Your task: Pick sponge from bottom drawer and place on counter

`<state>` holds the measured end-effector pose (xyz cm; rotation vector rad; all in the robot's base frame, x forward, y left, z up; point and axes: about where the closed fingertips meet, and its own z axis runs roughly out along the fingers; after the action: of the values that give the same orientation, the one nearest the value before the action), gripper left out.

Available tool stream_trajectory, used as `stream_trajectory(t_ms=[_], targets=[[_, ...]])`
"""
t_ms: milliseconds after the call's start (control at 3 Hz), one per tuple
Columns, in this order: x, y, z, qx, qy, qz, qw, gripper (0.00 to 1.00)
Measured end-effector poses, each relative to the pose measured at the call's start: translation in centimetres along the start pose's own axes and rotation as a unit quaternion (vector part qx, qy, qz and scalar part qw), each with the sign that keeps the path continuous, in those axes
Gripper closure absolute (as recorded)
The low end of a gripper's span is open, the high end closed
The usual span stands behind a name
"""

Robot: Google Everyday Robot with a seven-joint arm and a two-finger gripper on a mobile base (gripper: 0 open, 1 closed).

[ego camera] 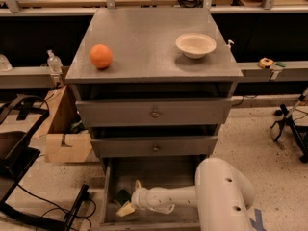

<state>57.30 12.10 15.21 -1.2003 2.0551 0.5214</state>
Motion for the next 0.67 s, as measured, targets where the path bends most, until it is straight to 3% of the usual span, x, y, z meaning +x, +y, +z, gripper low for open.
stream_trajectory(t_ms=[667], targets=[[2.1, 0.7, 2.7, 0.013, 0.032, -0.015, 0.9993, 0.01]])
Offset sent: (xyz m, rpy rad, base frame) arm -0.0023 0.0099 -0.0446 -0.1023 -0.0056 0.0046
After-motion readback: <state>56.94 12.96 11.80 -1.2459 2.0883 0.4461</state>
